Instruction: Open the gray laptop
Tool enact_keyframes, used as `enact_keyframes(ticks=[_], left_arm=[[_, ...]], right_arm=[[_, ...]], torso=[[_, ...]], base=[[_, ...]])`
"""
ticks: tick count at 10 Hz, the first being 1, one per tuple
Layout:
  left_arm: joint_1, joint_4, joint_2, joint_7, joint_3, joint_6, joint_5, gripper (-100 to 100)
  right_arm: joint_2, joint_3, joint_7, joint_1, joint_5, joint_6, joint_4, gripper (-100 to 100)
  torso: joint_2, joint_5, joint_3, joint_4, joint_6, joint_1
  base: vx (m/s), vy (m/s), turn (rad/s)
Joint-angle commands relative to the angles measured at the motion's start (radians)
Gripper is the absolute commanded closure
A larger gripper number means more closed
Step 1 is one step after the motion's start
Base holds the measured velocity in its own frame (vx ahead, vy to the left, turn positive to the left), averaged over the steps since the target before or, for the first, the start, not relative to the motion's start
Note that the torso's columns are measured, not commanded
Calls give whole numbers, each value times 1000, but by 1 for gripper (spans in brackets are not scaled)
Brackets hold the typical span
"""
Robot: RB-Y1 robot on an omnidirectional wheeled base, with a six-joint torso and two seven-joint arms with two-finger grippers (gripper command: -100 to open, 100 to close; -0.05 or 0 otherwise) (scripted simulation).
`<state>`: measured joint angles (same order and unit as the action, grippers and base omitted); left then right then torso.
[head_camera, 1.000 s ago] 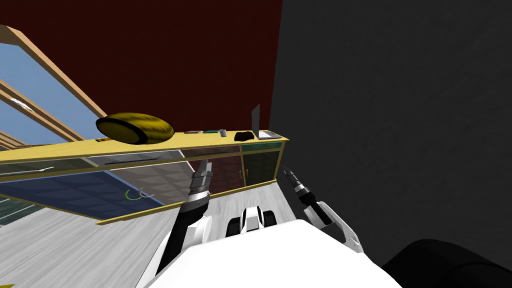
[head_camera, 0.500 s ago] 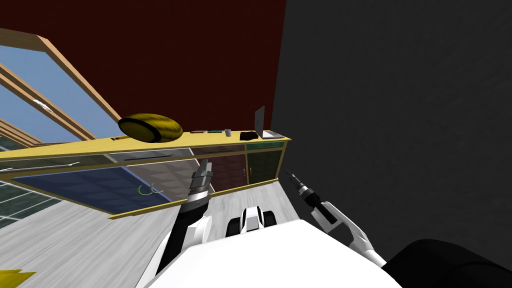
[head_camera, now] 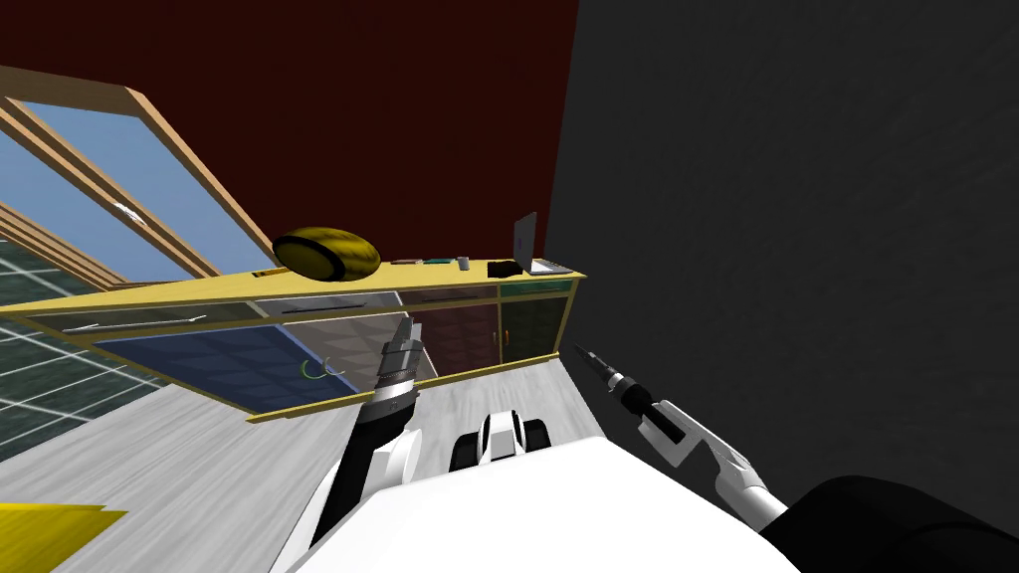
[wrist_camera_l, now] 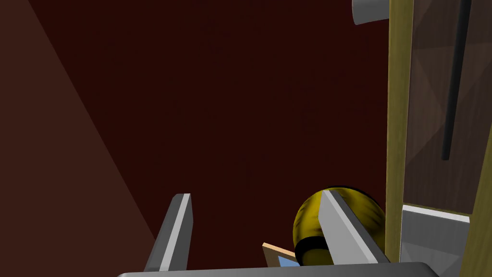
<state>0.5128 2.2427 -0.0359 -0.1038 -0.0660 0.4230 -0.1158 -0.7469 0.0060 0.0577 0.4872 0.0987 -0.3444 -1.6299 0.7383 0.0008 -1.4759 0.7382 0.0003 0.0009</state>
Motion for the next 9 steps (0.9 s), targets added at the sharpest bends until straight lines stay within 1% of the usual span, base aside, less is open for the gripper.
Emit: enact_keyframes(ticks=[1, 2, 3, 4, 5, 6, 7, 8, 9], left_arm=[[0, 0, 0, 0, 0, 0, 0, 0], [0, 0, 0, 0, 0, 0, 0, 0], [0, 0, 0, 0, 0, 0, 0, 0], [0, 0, 0, 0, 0, 0, 0, 0], [0, 0, 0, 0, 0, 0, 0, 0], [0, 0, 0, 0, 0, 0, 0, 0], [0, 0, 0, 0, 0, 0, 0, 0], [0, 0, 0, 0, 0, 0, 0, 0], [0, 0, 0, 0, 0, 0, 0, 0]], right_arm=[[-71, 2, 20, -5, 0, 10, 53, -100], [-105, 2, 36, -13, -1, 12, 93, -100], [-128, 2, 36, -13, -1, 12, 98, -100], [-163, 1, 53, -22, -1, 13, 142, -100], [-182, 1, 53, -22, -1, 13, 142, -100], [-223, -1, 71, -33, -2, 14, 184, -100], [-234, -1, 71, -33, -2, 14, 184, -100], [-272, -4, 88, -45, -2, 14, 225, -100], [-284, -4, 88, -45, -2, 14, 225, -100]], torso=[[-1, -1, 0, 0, 0, -2], [-1, -2, -1, 0, 0, -4], [-2, -1, -1, -1, -1, -2], [-1, -1, -1, -1, 0, -2], [-1, -1, 0, 0, 0, 0], [-1, -1, 0, 0, 0, -1], [0, -1, 0, 0, 0, -1], [-1, -1, 0, 0, 0, -1], [-1, 0, -1, 0, 0, 0]], base=[[-39, 90, 21], [-25, 93, 52], [-14, 77, 32], [-17, 98, 59], [-10, 82, 27], [-21, 86, 50], [-9, 83, 55], [5, 107, 76], [10, 84, 37]])
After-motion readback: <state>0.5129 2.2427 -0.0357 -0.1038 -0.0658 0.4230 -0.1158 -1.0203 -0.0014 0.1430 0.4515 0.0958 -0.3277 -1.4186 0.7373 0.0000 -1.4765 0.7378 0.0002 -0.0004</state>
